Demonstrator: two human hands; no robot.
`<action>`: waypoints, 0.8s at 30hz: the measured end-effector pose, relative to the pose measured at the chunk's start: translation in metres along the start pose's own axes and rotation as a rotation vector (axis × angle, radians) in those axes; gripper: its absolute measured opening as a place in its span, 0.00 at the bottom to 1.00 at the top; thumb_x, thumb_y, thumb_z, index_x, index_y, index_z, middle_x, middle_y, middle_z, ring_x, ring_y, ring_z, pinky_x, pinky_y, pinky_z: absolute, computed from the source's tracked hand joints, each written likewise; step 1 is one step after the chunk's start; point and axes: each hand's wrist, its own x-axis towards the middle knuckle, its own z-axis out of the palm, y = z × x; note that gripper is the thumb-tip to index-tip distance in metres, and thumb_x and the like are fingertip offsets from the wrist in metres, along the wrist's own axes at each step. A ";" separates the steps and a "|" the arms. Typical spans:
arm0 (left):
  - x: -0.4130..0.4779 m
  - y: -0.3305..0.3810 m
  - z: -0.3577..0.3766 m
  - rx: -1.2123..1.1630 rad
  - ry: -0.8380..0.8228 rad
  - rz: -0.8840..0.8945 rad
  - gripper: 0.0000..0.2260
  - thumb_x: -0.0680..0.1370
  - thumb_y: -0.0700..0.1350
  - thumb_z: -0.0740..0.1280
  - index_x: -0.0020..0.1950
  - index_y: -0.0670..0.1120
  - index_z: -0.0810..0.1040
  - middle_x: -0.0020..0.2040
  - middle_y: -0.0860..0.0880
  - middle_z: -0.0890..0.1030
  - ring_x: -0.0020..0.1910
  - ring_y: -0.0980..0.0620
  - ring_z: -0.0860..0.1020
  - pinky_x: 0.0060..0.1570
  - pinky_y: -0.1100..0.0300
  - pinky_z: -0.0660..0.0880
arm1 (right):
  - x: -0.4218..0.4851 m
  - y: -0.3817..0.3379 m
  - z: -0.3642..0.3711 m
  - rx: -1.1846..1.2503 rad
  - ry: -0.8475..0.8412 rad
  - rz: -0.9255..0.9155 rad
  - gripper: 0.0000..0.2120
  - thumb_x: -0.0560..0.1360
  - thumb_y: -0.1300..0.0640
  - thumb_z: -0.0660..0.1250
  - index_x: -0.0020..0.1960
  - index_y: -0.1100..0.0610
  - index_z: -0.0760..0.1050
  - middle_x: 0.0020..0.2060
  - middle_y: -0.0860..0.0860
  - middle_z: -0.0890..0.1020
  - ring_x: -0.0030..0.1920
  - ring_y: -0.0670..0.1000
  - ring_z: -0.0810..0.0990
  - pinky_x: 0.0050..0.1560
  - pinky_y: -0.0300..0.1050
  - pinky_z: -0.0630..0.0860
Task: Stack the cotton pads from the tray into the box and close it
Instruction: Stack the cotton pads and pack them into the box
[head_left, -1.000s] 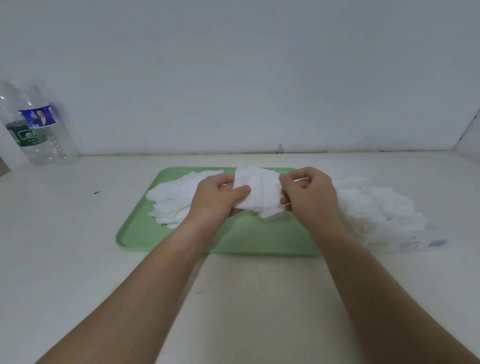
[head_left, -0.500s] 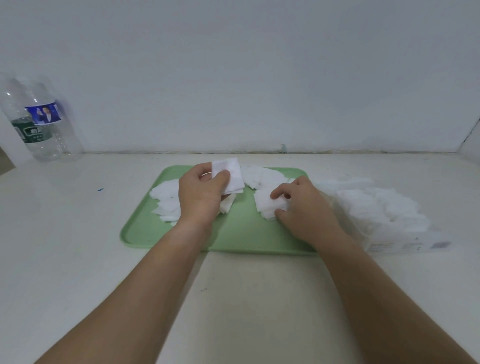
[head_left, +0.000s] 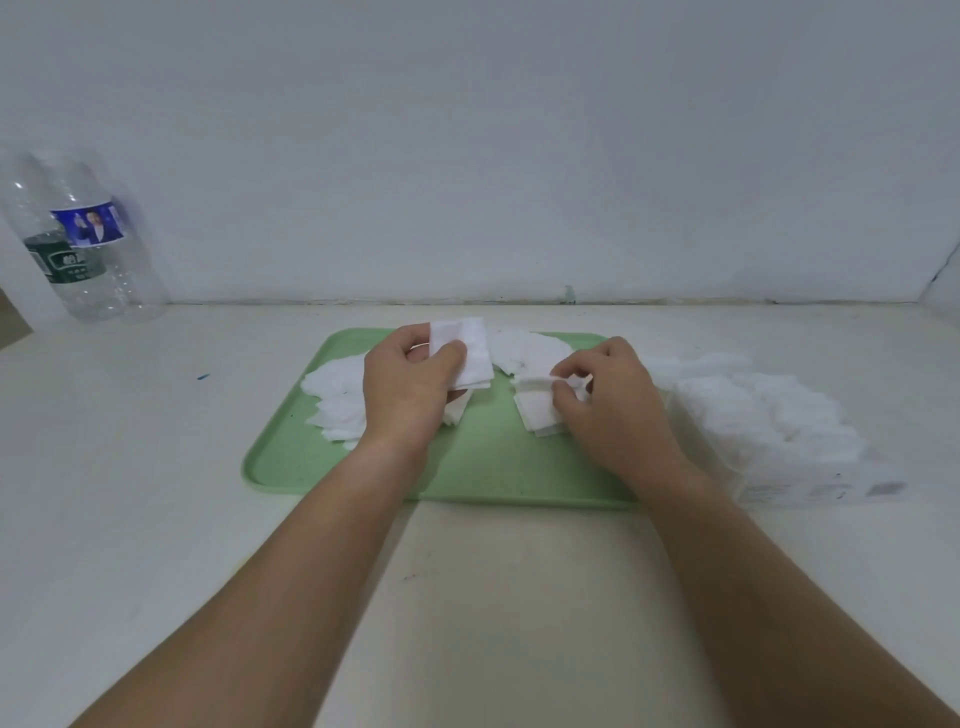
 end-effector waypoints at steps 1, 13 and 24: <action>0.000 0.000 0.000 0.001 -0.002 -0.003 0.07 0.77 0.36 0.70 0.48 0.49 0.80 0.34 0.58 0.85 0.35 0.59 0.84 0.37 0.63 0.81 | 0.000 -0.002 -0.001 0.051 0.039 0.006 0.04 0.77 0.56 0.68 0.49 0.51 0.80 0.50 0.49 0.72 0.48 0.49 0.75 0.46 0.40 0.68; -0.003 -0.003 0.004 0.134 -0.129 -0.072 0.03 0.77 0.38 0.71 0.47 0.43 0.84 0.37 0.50 0.85 0.35 0.55 0.83 0.35 0.64 0.79 | -0.006 -0.031 -0.013 1.182 -0.129 0.376 0.09 0.79 0.64 0.66 0.58 0.60 0.79 0.37 0.51 0.83 0.36 0.46 0.80 0.40 0.40 0.78; -0.006 -0.003 0.005 0.071 -0.307 -0.097 0.09 0.79 0.38 0.67 0.52 0.43 0.86 0.39 0.46 0.83 0.32 0.56 0.76 0.39 0.62 0.76 | -0.016 -0.035 -0.003 1.166 -0.268 0.457 0.11 0.77 0.63 0.70 0.58 0.64 0.79 0.42 0.55 0.86 0.37 0.48 0.83 0.40 0.39 0.81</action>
